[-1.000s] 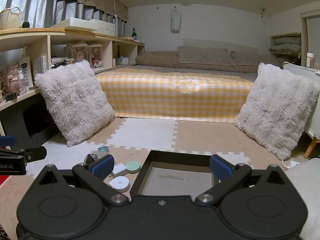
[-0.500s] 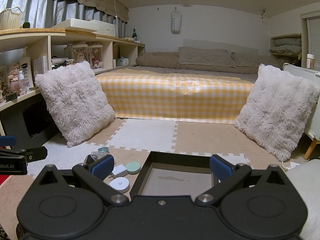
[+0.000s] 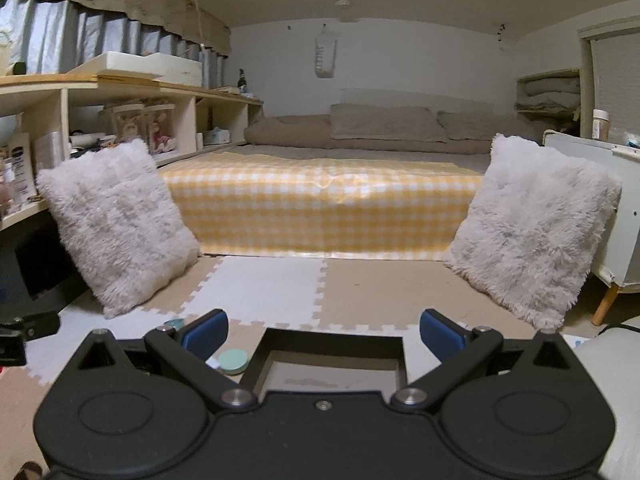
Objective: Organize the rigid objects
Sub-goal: 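Lower the left gripper and grasp the white watch-band tool, then carry the white tool into the black box and open the left gripper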
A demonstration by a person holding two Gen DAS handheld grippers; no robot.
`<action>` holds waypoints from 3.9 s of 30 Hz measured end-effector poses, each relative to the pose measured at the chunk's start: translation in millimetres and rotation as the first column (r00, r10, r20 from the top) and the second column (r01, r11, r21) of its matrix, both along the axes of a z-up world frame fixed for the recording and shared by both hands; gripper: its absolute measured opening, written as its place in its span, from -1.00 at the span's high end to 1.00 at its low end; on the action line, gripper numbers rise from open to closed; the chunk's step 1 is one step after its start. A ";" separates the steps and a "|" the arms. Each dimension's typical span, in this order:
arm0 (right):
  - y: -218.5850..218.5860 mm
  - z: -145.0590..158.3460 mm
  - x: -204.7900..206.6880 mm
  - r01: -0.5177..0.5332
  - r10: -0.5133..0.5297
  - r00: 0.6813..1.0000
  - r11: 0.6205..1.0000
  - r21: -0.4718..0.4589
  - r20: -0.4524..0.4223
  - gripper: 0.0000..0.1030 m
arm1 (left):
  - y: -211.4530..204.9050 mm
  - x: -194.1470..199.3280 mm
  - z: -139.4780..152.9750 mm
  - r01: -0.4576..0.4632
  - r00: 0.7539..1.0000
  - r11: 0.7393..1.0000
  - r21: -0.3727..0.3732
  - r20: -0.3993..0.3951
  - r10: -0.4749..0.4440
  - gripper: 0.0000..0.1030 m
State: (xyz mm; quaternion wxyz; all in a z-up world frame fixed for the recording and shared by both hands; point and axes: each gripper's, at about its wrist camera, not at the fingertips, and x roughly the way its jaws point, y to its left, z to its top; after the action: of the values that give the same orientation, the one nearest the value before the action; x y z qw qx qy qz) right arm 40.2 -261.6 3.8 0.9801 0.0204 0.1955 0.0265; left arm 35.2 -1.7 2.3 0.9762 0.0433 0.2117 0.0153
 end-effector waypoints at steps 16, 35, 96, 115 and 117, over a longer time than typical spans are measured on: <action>-50.0 -40.0 85.6 0.082 -0.080 0.987 0.997 0.010 -0.137 -1.00 | 24.9 77.1 -23.5 -0.031 0.996 1.000 -0.001 -0.087 0.031 -1.00; -84.5 -121.3 145.7 0.026 0.020 0.829 0.997 0.074 -0.559 0.34 | 37.6 157.8 -97.5 0.103 0.907 0.993 -0.051 -0.404 -0.115 -0.76; -87.7 -119.8 155.0 0.030 0.012 0.836 0.997 0.068 -0.549 0.93 | -46.9 136.8 -76.6 0.142 0.866 0.898 -0.417 -0.387 -0.316 0.07; -85.4 -118.6 157.9 0.039 -0.002 0.825 0.998 0.054 -0.566 0.94 | -109.4 140.2 -105.5 0.160 0.882 0.922 -0.352 -0.370 -0.294 0.07; -85.3 -118.8 157.9 0.040 -0.001 0.824 0.998 0.055 -0.567 0.94 | -111.5 139.4 -107.6 0.169 0.871 0.922 -0.348 -0.386 -0.305 0.04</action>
State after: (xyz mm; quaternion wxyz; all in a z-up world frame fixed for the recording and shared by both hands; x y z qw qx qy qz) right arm 198.1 -346.9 -115.0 0.8771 0.0612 0.4762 0.0151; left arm 174.6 -113.2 -105.2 0.8937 -0.0786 0.4160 -0.1484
